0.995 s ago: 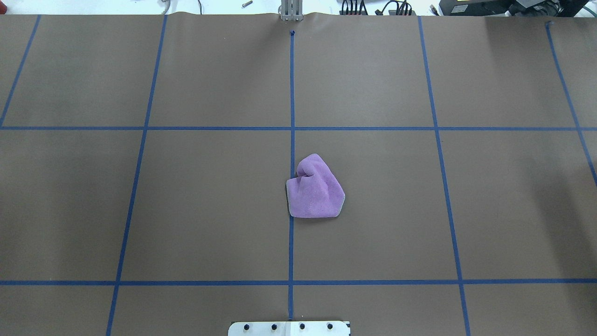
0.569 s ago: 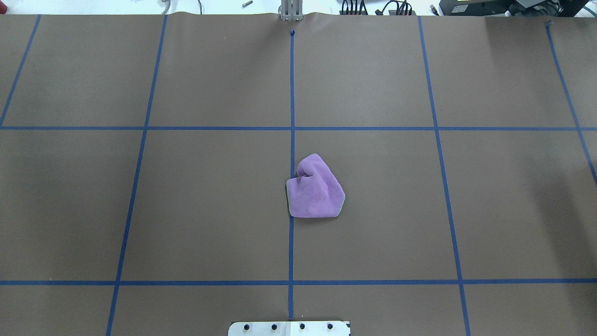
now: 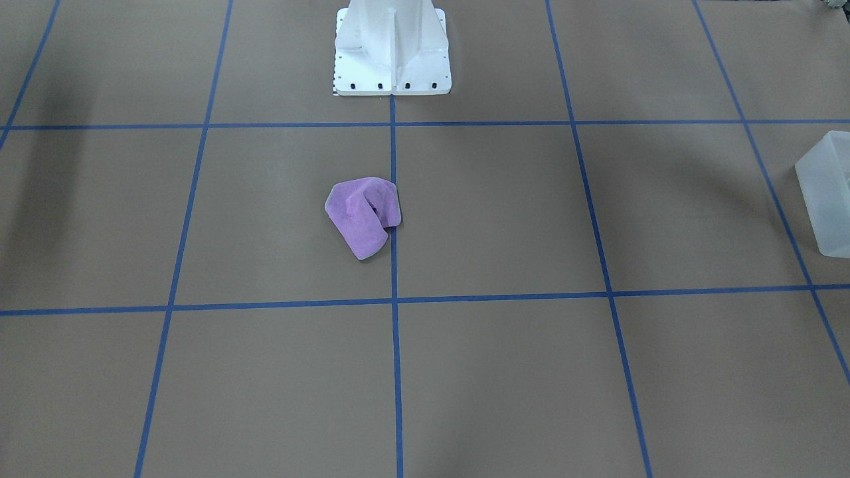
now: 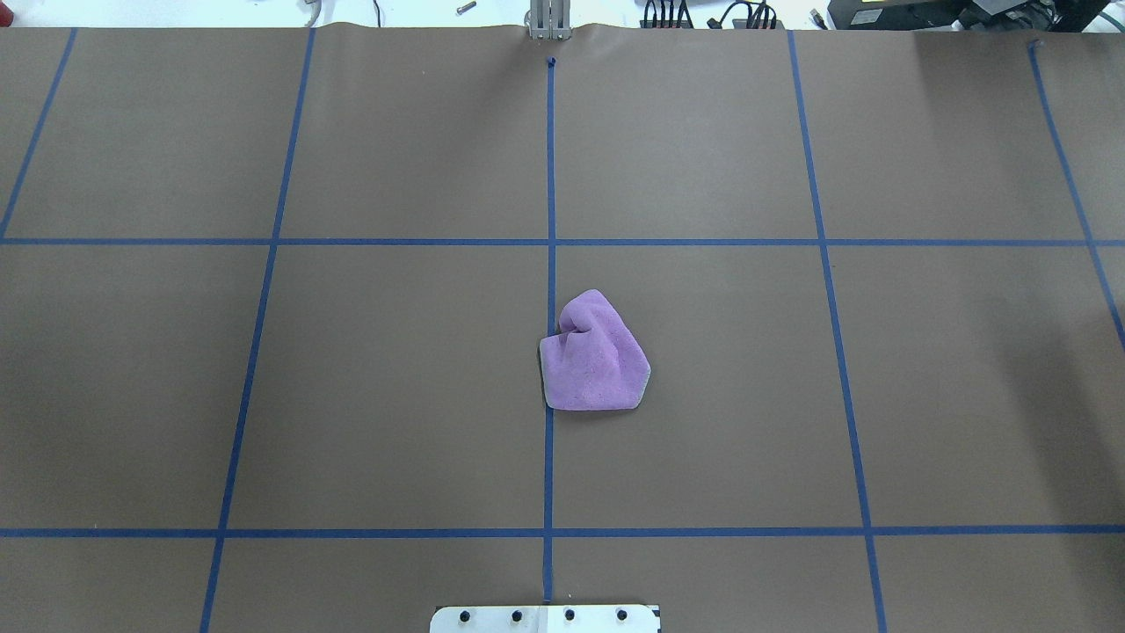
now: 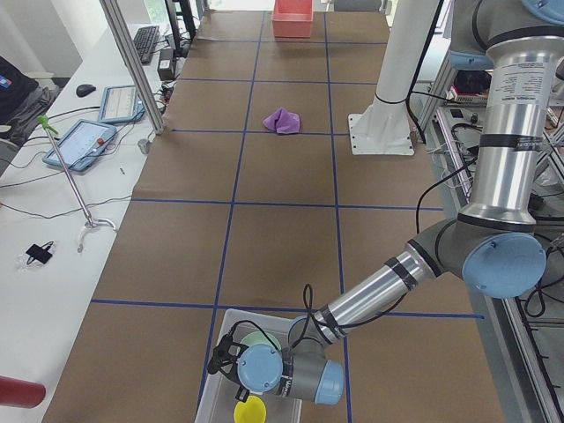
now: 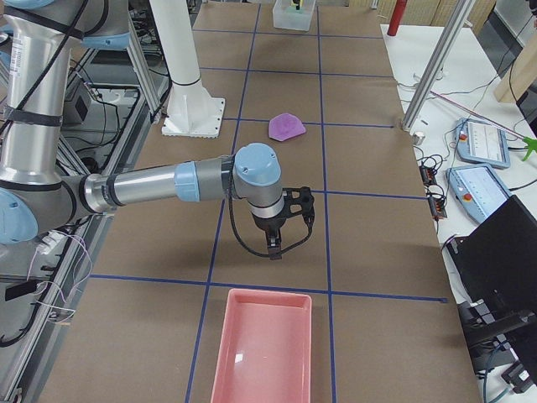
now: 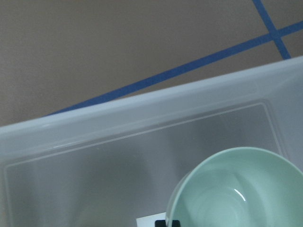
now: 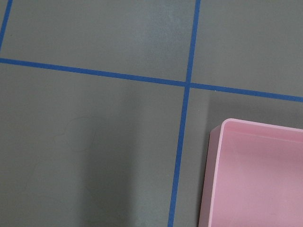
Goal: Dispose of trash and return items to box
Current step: 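Carry the pale green bowl with the left gripper over the clear box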
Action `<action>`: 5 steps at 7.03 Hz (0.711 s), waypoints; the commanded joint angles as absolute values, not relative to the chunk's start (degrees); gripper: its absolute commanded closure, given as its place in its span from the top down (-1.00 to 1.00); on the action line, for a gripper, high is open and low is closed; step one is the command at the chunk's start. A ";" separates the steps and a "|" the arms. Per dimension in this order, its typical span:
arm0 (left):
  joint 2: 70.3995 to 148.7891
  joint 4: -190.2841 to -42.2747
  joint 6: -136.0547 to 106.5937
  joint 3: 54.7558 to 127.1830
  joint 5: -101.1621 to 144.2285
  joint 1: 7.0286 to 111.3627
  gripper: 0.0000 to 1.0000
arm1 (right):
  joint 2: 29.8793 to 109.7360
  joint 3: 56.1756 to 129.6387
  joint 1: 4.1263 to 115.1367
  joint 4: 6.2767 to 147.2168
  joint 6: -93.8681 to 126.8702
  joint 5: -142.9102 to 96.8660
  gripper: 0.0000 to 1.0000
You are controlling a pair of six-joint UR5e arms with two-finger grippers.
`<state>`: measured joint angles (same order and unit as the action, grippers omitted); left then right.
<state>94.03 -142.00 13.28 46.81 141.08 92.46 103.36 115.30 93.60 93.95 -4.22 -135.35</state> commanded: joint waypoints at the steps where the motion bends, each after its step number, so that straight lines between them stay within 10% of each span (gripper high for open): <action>1: 93.96 -144.22 12.83 46.32 141.06 91.49 0.93 | 103.36 115.31 93.60 93.96 -4.22 -135.26 1.00; 5: 95.97 -126.76 12.04 63.36 143.96 93.42 0.96 | 102.92 117.68 93.60 93.78 2.27 -135.87 1.00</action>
<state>95.34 -137.71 12.07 54.05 143.17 92.28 102.92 116.66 93.60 93.80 0.22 -135.51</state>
